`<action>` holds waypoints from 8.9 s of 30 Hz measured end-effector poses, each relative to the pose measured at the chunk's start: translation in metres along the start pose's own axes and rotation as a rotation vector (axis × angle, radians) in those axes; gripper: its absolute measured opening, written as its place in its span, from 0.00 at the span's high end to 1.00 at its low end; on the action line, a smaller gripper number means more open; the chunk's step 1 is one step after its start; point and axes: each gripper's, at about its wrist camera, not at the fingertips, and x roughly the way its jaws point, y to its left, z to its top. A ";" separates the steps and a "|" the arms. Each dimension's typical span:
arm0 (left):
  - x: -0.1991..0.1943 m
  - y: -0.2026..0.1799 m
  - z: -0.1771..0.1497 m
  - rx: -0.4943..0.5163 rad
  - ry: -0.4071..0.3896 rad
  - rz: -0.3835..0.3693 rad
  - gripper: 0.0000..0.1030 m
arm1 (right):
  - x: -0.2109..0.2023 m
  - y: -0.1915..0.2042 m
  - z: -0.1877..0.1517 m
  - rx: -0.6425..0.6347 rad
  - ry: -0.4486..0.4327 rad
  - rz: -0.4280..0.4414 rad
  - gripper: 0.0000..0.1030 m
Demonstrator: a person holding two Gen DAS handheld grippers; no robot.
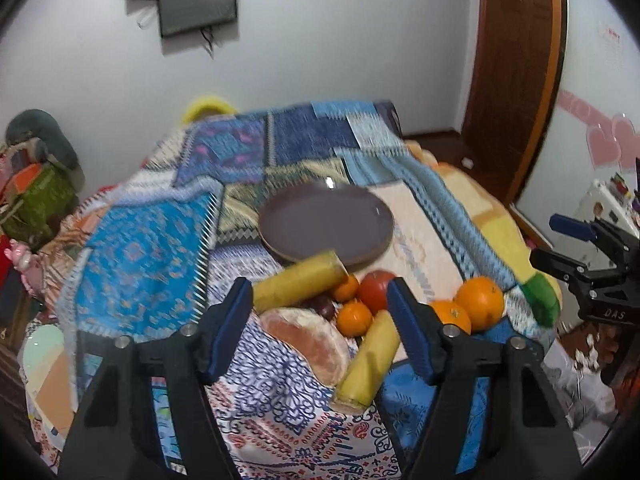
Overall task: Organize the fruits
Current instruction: 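Grasp the yellow cylinder with the left tool while the right tool grasps an orange, then carry the yellow cylinder and orange to the brown plate with both tools, then release the cylinder and orange onto the plate, lift both tools away, then grasp the second yellow cylinder with the left tool while the right tool grasps an orange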
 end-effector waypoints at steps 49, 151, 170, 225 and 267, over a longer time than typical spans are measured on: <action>0.112 -0.045 -0.041 0.078 0.319 -0.141 0.62 | 0.080 -0.015 -0.050 0.090 0.278 0.121 0.37; 0.243 0.071 0.100 -0.176 0.261 -0.083 0.66 | 0.249 0.023 0.083 -0.123 0.212 0.037 0.35; 0.217 0.060 0.094 -0.093 0.256 -0.018 0.63 | 0.212 0.025 0.088 -0.106 0.162 0.045 0.35; 0.069 0.025 -0.019 -0.041 0.197 0.087 0.21 | 0.097 0.052 -0.049 -0.010 0.310 0.094 0.40; 0.132 0.039 0.026 0.028 0.086 0.131 0.56 | 0.122 0.018 -0.005 0.050 0.239 0.104 0.40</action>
